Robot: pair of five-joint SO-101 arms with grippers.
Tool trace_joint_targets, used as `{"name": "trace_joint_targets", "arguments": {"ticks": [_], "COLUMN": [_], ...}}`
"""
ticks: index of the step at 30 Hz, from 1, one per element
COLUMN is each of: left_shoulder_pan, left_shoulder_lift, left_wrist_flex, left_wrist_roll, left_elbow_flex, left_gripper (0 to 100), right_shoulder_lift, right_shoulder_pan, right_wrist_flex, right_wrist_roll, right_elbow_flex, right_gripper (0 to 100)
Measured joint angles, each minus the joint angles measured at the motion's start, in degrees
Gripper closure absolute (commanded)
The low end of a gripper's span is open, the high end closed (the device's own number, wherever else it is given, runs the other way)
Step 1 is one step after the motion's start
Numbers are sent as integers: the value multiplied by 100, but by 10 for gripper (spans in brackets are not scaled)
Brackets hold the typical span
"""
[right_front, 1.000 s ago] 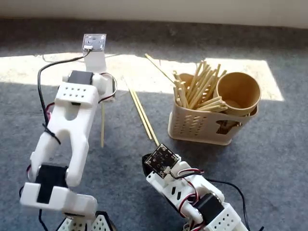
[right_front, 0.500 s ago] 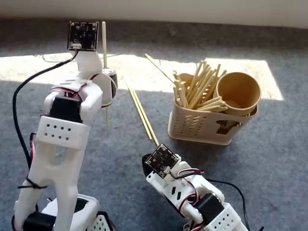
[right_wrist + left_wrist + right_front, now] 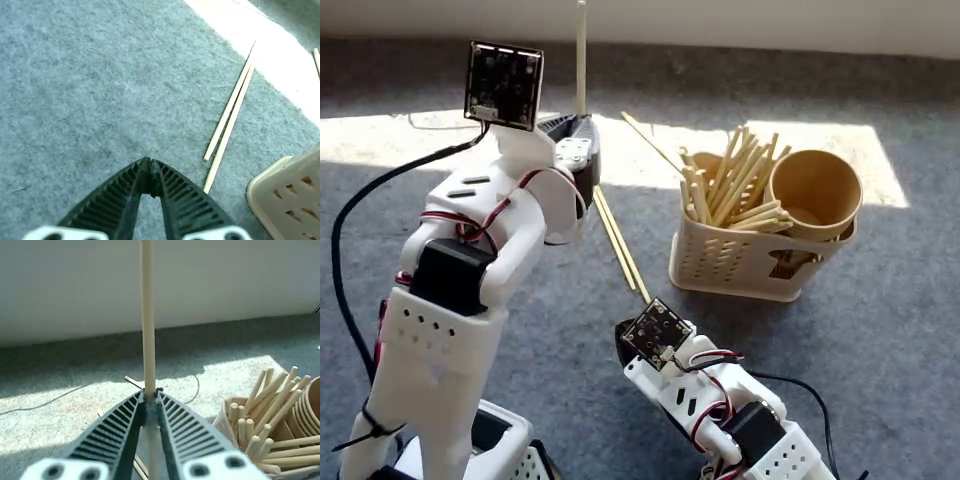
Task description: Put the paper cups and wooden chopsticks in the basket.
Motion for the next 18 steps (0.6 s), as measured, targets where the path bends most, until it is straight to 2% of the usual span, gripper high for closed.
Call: {"name": "trace_joint_targets", "arguments": {"ticks": [10,18], "left_shoulder_pan": [659,1081], "left_shoulder_lift": [0,-18], "left_wrist_flex": [-26,-879], "left_wrist_roll": [0,0], "left_elbow_flex": [-642,-615], "left_gripper": [995,994], "right_shoulder_lift": [0,0], "right_shoulder_pan": [0,0], "right_wrist_flex": [0,0], "right_wrist_roll": [0,0], "right_elbow_flex": [0,0], "right_gripper": [992,992]}}
